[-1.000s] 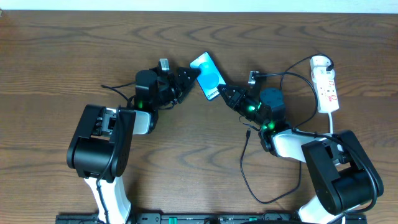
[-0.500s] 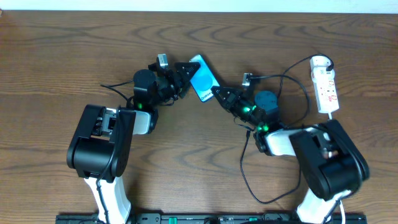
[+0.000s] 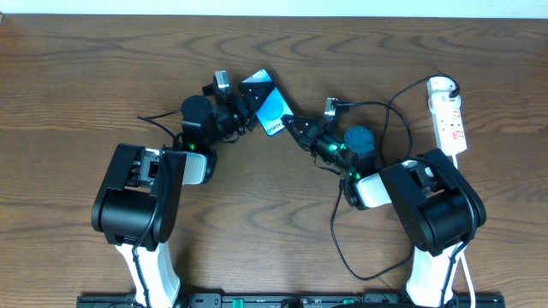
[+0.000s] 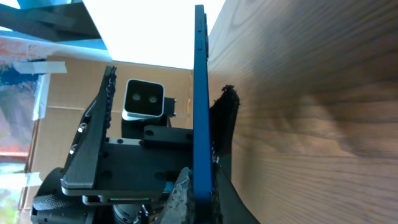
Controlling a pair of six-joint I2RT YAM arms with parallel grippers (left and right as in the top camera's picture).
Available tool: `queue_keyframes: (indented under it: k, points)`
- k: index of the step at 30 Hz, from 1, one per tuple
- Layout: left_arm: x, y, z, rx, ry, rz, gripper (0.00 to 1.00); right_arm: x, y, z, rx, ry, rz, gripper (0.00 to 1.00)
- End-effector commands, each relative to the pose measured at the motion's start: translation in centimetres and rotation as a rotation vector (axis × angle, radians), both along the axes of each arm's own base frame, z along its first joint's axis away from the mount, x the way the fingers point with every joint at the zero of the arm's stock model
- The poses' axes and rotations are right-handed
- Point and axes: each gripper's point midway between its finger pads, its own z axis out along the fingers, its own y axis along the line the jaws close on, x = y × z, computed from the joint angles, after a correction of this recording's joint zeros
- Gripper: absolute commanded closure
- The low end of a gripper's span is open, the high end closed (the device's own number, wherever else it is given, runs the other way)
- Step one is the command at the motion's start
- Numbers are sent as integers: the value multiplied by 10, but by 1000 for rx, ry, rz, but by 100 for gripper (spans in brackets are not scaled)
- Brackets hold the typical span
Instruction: Plug charger to phone and switch on socket
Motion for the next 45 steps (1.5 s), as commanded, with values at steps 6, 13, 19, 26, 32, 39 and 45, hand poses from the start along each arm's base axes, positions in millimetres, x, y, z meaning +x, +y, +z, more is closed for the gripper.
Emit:
queue_keyframes:
  k: [6, 13, 19, 26, 32, 39, 45]
  points:
    - [-6, -6, -1, -9, -1, -45, 20, -10, 23, 13, 23, -30, 100, 99]
    - [-6, -6, -1, -23, 18, -44, 29, -10, 23, 9, 17, -14, 102, 99]
    - [-6, -6, -1, -32, 28, -46, 52, -2, 15, 9, 37, 19, 66, 99]
    - [-7, -7, 0, -33, 29, -56, 73, 3, 9, 2, 77, 119, 18, 99]
    - [-8, -7, 0, -34, 29, -59, 89, 5, 9, 2, 109, 165, 6, 99]
    - [-6, -3, 0, -56, 57, -49, 93, -2, 9, 6, -8, -25, 83, 30]
    - [-5, 11, 0, -97, 103, -53, 93, 1, -10, 8, -61, -125, 135, 1]
